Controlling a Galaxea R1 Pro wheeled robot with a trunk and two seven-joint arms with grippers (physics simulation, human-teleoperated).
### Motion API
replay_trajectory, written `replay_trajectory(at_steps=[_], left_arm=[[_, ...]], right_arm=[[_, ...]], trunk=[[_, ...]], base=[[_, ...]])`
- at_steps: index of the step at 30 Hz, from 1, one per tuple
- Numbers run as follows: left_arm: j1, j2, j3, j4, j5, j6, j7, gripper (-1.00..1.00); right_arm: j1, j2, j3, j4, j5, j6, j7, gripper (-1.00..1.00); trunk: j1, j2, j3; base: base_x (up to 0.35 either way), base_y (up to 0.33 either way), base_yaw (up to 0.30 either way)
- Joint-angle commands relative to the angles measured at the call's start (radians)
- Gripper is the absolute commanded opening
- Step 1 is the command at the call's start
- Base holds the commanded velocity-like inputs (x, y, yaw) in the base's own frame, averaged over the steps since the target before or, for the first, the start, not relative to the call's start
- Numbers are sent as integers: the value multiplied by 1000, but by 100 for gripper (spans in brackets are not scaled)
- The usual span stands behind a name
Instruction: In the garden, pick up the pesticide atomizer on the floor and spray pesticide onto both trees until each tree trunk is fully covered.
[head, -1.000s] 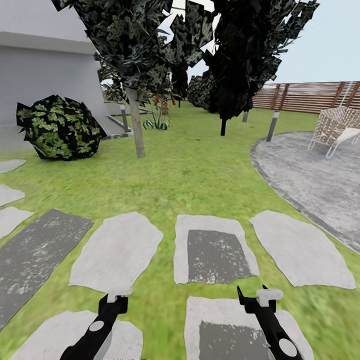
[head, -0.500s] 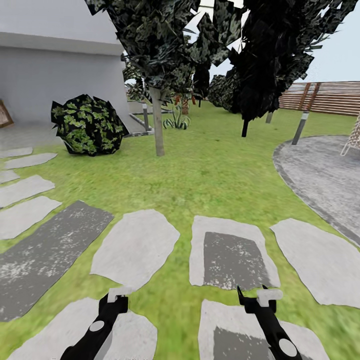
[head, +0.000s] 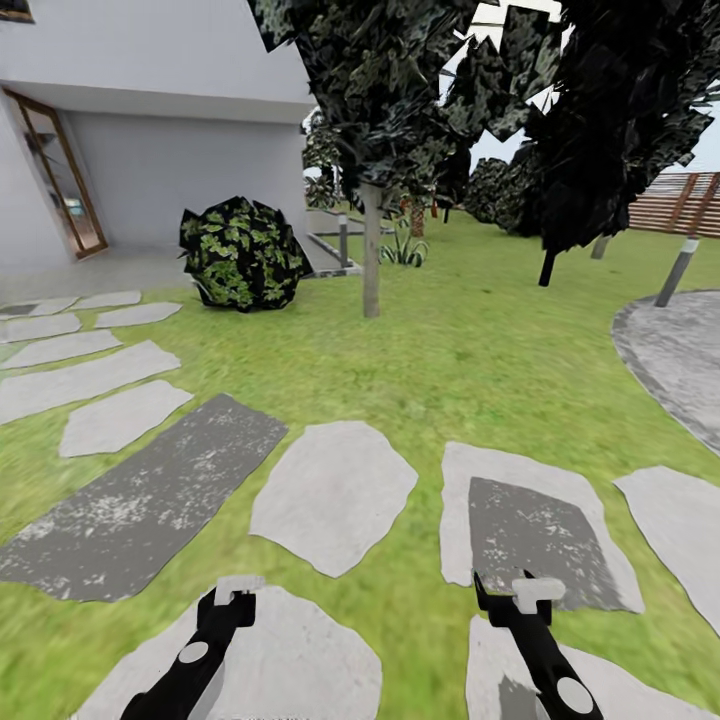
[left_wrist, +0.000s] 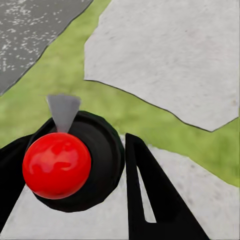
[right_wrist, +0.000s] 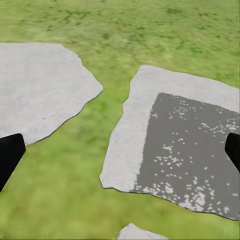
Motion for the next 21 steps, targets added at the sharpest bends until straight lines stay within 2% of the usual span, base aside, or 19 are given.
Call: replay_trajectory(at_steps=[1,6,11,21], left_arm=[[0,0,0,0,0,0,0,-100],[0,0,0,0,0,0,0,-100],[0,0,0,1,-1,0,0,-100],[0,0,0,1,-1,0,0,-100]], right_arm=[[0,0,0,0,0,0,0,100],[0,5,0,-1,1,0,0,100],[0,28,0,-7,5,0,0,100],[0,34,0,-9,5,2,0,100]], trunk=[[0,0,1],[0,0,3],[0,0,5],[0,0,12]], base=[[0,310,258],[0,310,262],[0,310,271],[0,310,261]])
